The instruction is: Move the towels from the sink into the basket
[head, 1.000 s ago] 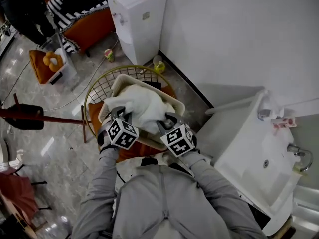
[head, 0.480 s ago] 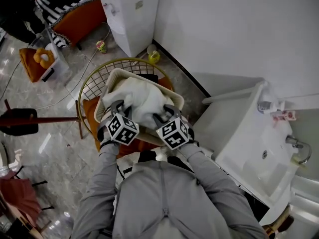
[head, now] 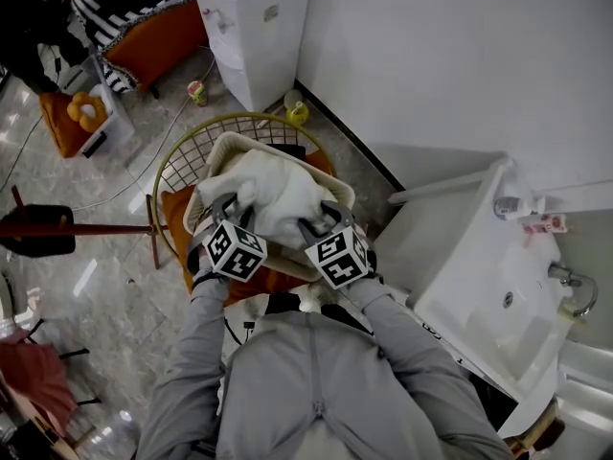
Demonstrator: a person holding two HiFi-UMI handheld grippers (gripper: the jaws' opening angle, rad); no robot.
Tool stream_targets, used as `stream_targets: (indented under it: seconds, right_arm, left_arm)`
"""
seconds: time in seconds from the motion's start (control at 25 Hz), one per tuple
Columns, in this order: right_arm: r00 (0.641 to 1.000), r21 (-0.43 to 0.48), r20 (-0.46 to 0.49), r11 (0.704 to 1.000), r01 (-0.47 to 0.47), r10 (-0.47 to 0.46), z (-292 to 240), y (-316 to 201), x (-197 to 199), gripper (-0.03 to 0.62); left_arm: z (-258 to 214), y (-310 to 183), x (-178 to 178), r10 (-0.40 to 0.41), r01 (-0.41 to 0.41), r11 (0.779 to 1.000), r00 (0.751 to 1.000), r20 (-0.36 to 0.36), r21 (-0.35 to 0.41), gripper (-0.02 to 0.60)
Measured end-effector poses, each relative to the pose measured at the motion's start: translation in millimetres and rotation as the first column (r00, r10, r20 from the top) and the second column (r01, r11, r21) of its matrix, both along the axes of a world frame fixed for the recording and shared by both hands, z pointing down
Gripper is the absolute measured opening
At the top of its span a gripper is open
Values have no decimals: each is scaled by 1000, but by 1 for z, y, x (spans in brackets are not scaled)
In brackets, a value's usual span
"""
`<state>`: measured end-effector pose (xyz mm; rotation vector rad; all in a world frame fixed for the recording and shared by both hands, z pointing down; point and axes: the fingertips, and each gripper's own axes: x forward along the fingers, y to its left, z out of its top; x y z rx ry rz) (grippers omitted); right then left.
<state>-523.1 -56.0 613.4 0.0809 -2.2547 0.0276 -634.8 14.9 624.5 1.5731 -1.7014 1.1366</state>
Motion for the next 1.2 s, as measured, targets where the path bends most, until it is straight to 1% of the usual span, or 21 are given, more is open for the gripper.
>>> stream_targets:
  seconds: [0.24,0.4,0.52,0.68,0.88,1.04,1.2]
  right_arm:
    - [1000,14,27,1000,-6,6,-12,-1,4,207]
    - [998,29,55,1000,-7,6,-23,-1,8,207]
    - [996,46,92,999,9,-13,-36,2,10,207]
    - [987,56,154,998,26,-34,-56,3,11,207]
    - [970,63,236,997,39,-52,-86,4,20,207]
    - [950,73,306,996,49,-69,-117,3,31,206]
    - [928,85,364,995,58,-85,-139,1,50,206]
  left_arm:
    - [-8,6,2,-29,29,999,999,12,18,229]
    - [-15,10,5,-56,55,998,998,19,38,235]
    - [-25,15,5,-95,93,993,995,30,66,235]
    - [-43,18,7,-154,148,982,987,45,116,235]
    - [-72,27,15,-220,205,963,973,72,173,235]
    - [-98,39,27,-288,264,937,954,81,229,235]
    - [-120,54,44,-354,317,909,930,99,270,235]
